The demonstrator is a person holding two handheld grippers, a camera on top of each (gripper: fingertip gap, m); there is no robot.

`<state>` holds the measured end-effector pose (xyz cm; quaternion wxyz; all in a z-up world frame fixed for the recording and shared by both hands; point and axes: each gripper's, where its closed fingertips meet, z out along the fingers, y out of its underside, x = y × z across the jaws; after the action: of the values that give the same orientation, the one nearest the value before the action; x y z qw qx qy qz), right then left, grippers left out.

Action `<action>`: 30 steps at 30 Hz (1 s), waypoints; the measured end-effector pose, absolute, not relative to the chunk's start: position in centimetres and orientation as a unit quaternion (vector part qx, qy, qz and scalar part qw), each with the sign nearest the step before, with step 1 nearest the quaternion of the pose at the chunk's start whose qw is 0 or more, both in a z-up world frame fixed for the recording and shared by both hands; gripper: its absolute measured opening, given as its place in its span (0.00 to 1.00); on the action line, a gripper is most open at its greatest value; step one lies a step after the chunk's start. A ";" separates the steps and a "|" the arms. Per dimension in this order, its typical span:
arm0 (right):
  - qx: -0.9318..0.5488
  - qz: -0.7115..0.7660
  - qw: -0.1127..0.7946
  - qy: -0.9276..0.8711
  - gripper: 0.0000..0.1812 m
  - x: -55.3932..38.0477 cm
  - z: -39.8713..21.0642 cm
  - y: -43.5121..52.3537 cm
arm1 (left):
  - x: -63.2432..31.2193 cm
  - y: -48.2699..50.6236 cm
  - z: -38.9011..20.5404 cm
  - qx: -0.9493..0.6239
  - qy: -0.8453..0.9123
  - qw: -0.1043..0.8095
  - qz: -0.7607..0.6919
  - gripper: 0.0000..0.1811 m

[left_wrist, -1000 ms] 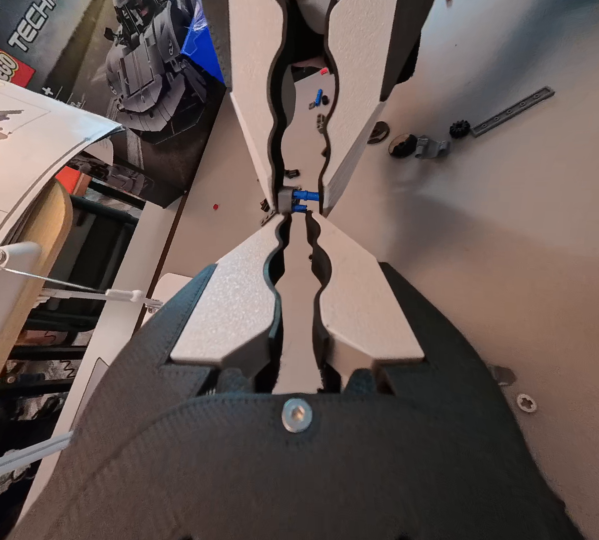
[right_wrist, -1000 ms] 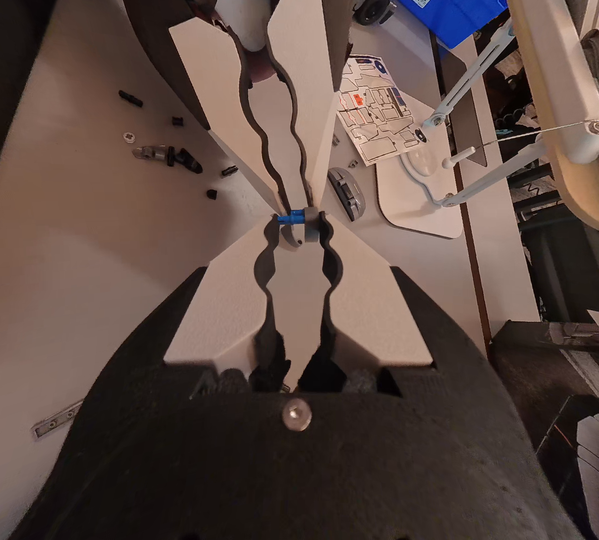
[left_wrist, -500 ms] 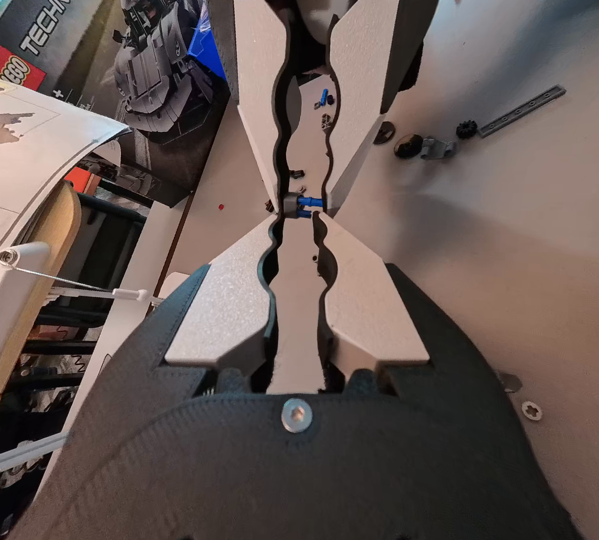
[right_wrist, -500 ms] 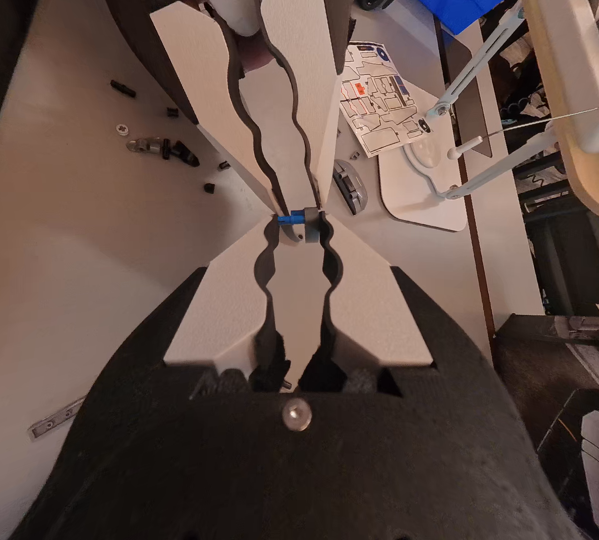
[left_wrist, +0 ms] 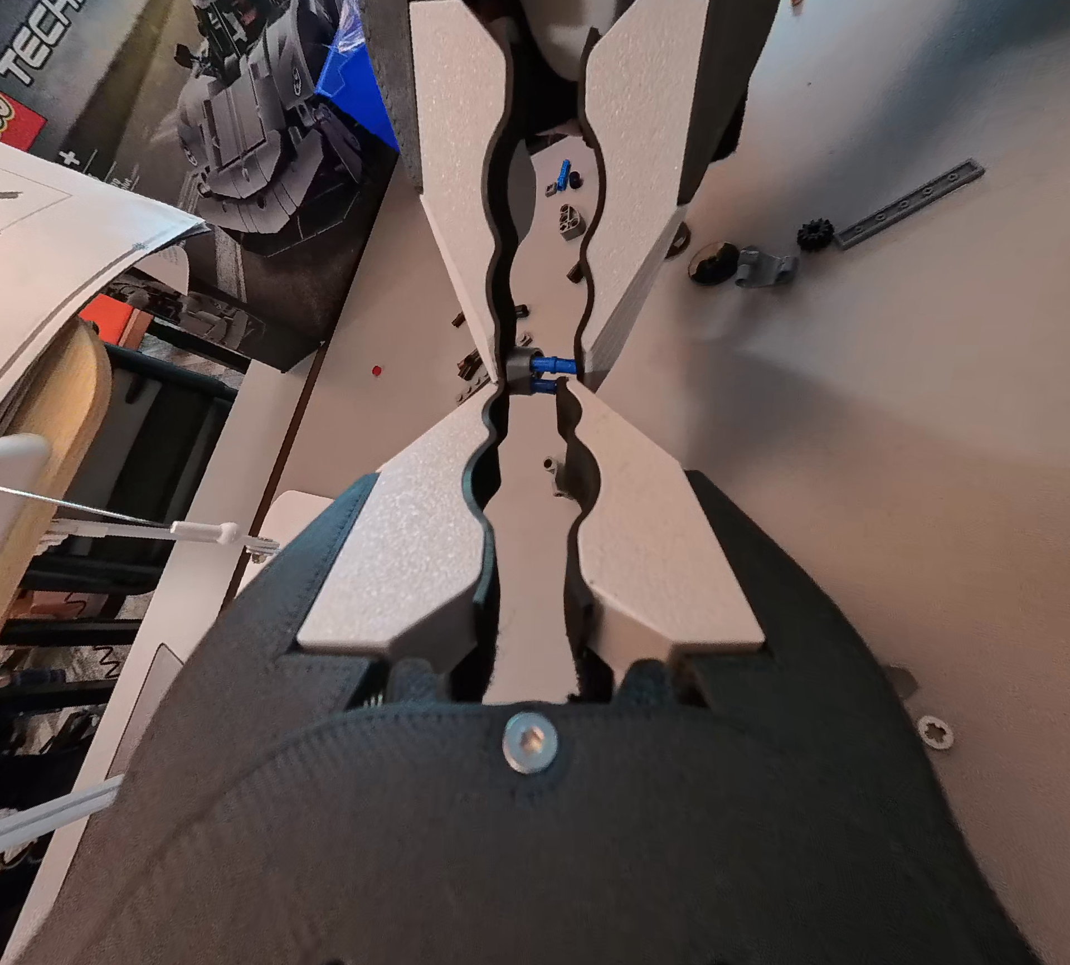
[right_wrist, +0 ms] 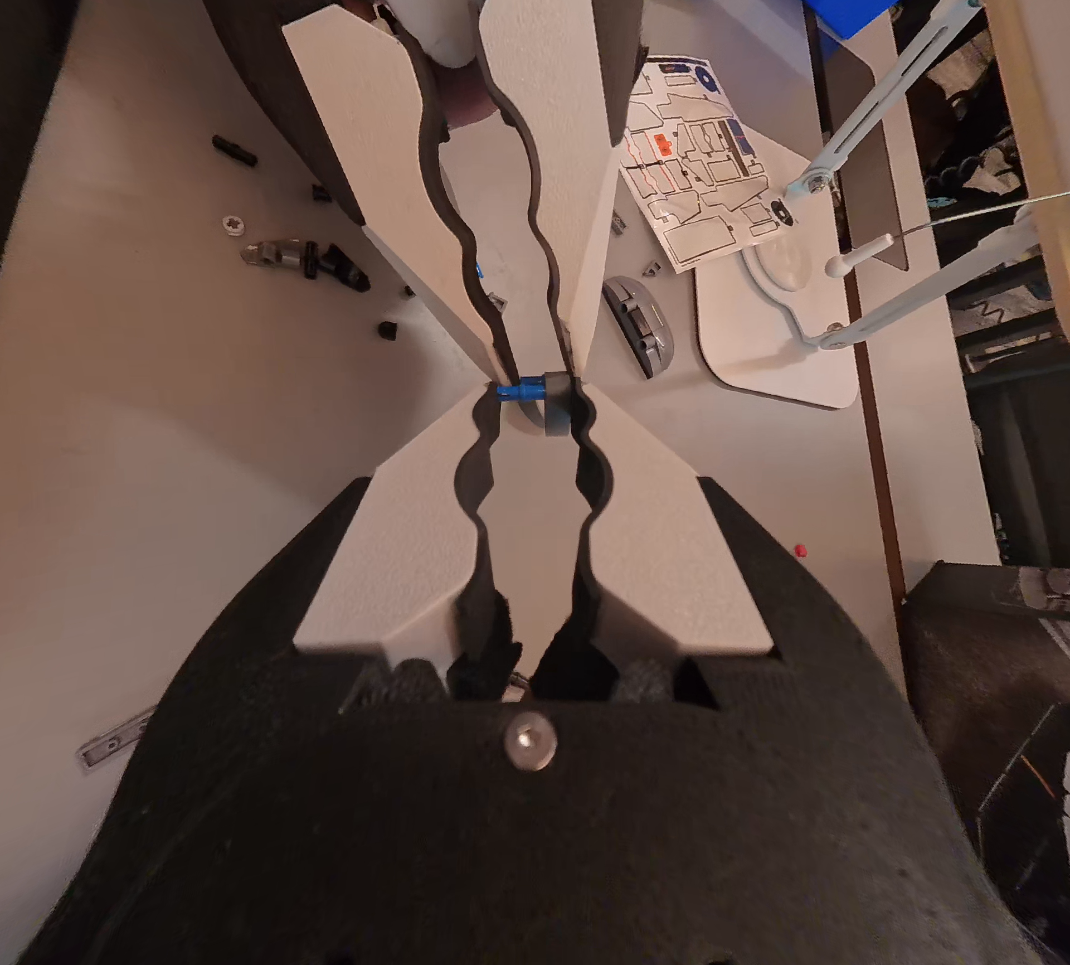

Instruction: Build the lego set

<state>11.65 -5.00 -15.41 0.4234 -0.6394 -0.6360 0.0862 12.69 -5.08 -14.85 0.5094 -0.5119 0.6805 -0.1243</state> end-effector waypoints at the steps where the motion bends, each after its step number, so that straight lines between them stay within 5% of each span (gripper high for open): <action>1: -0.640 0.087 0.423 -0.636 0.12 11.7 -15.4 -5.0 | 12.7 -5.1 -14.8 -0.512 0.680 0.510 -0.125 0.07; 30: -0.683 0.155 0.412 -0.583 0.14 11.7 -15.1 -4.5 | 12.6 -4.7 -14.1 -0.509 0.668 0.532 -0.105 0.07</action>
<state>11.73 -4.52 -15.07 0.4119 -0.6828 -0.5833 0.1545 12.64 -4.66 -14.14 0.5319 -0.5093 0.6684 -0.1046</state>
